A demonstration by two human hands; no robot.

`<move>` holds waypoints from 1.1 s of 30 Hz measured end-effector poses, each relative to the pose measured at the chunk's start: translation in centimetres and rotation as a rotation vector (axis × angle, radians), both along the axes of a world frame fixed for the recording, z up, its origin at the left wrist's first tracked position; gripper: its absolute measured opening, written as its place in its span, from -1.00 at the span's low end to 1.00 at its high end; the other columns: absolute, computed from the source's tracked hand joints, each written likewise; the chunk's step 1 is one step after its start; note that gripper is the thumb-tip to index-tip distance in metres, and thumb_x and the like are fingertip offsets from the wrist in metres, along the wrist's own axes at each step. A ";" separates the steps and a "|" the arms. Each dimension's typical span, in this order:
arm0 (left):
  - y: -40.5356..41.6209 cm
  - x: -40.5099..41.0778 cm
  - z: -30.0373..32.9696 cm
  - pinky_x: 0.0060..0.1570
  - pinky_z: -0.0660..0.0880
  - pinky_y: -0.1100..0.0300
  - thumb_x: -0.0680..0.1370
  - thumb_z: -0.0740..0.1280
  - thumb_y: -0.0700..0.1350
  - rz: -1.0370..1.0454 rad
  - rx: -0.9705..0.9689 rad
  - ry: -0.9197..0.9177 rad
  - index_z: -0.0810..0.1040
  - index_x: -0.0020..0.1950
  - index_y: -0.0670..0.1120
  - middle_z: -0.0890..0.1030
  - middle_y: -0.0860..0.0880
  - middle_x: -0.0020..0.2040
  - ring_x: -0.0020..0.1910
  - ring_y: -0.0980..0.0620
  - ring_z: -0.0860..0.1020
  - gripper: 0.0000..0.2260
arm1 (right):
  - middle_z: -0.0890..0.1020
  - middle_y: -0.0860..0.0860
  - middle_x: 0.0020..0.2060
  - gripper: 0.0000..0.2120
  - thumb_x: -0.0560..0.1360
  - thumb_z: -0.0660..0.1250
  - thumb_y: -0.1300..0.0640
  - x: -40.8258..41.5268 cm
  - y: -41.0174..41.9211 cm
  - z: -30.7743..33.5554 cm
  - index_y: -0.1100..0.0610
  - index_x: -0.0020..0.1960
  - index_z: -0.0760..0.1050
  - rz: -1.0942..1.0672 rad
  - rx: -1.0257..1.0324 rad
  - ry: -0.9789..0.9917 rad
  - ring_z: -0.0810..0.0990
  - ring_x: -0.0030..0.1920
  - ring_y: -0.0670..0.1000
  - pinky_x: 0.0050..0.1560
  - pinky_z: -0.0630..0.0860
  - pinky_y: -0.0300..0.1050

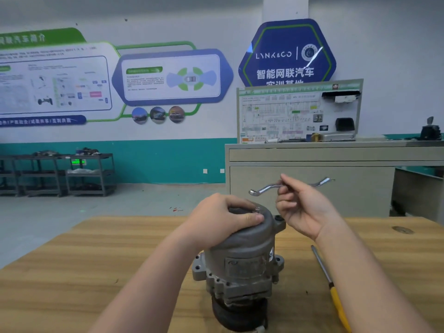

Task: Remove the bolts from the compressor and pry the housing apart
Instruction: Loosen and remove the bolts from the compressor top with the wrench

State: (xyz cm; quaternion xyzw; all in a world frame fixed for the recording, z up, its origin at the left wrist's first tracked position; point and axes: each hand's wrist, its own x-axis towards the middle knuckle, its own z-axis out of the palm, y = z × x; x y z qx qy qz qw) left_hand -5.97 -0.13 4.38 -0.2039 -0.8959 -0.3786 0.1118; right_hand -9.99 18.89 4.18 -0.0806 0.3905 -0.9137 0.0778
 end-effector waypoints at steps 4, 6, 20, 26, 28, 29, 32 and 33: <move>0.5 0.0 -0.1 0.25 0.47 0.08 0.43 0.46 0.17 0.002 0.006 0.011 0.68 0.07 0.15 0.66 0.23 0.07 0.11 0.19 0.58 -0.75 | 0.44 -0.04 -0.57 -0.76 0.58 0.28 0.12 -0.1 -0.3 0.1 0.15 -0.24 0.41 -0.209 -0.040 0.037 0.35 -0.64 -0.17 -0.69 0.24 -0.36; 0.5 0.1 0.0 0.26 0.46 0.08 0.43 0.47 0.15 0.001 0.023 0.031 0.68 0.08 0.13 0.66 0.23 0.07 0.12 0.19 0.57 -0.75 | 0.46 -0.03 -0.57 -0.75 0.57 0.30 0.10 0.0 -0.3 0.1 0.15 -0.25 0.43 -0.324 -0.066 0.065 0.38 -0.63 -0.16 -0.67 0.26 -0.34; -9.2 -1.7 -2.1 -0.27 0.60 0.12 0.61 0.30 -0.10 0.507 0.554 0.077 0.64 -0.08 -0.20 0.67 -0.04 -0.29 -0.28 -0.02 0.65 -0.79 | 0.72 0.03 -0.25 -0.81 0.62 0.20 0.09 -1.1 -2.7 -3.2 0.12 -0.11 0.50 -0.656 0.664 0.407 0.71 -0.15 -0.02 -0.10 0.60 -0.07; -19.0 -3.7 -13.5 -0.17 0.53 0.17 0.59 0.25 -0.04 0.964 -0.411 -0.248 0.51 -0.25 -0.13 0.64 -0.10 -0.17 -0.13 -0.12 0.62 -0.73 | 0.71 0.11 -0.25 -0.83 0.61 0.21 0.15 -1.2 -3.0 -3.4 0.17 -0.10 0.52 -0.574 0.547 0.297 0.70 -0.18 0.01 -0.12 0.57 -0.07; -19.5 -3.8 -15.3 -0.05 0.52 0.15 0.59 0.24 0.01 0.982 -0.461 -0.267 0.55 -0.14 -0.11 0.65 -0.10 0.00 0.03 -0.15 0.61 -0.77 | 0.71 0.08 -0.26 -0.83 0.60 0.21 0.16 -1.0 -3.0 -3.3 0.17 -0.11 0.53 -0.561 0.518 0.280 0.70 -0.24 -0.04 -0.25 0.55 -0.20; -19.4 -3.8 -15.8 0.00 0.51 0.13 0.59 0.22 0.04 1.001 -0.476 -0.280 0.58 -0.04 -0.10 0.64 -0.10 0.07 0.10 -0.16 0.58 -0.75 | 0.71 0.05 -0.28 -0.83 0.60 0.22 0.17 -1.0 -3.0 -3.4 0.16 -0.11 0.54 -0.558 0.515 0.277 0.69 -0.26 -0.07 -0.31 0.54 -0.26; -18.4 -3.4 -15.4 0.18 0.42 0.07 0.62 0.14 0.14 1.080 -0.531 -0.367 0.54 0.24 -0.03 0.53 -0.14 0.25 0.27 -0.19 0.42 -0.64 | 0.71 0.02 -0.28 -0.84 0.59 0.23 0.17 -1.1 -3.0 -3.5 0.15 -0.11 0.55 -0.550 0.534 0.288 0.69 -0.27 -0.10 -0.38 0.51 -0.32; -17.7 -3.1 -14.7 0.23 0.38 0.04 0.61 0.10 0.21 1.091 -0.555 -0.389 0.47 0.35 0.00 0.46 -0.16 0.30 0.31 -0.19 0.37 -0.56 | 0.71 0.03 -0.28 -0.84 0.59 0.23 0.16 -1.2 -3.0 -3.5 0.14 -0.11 0.55 -0.552 0.555 0.298 0.69 -0.26 -0.10 -0.37 0.51 -0.31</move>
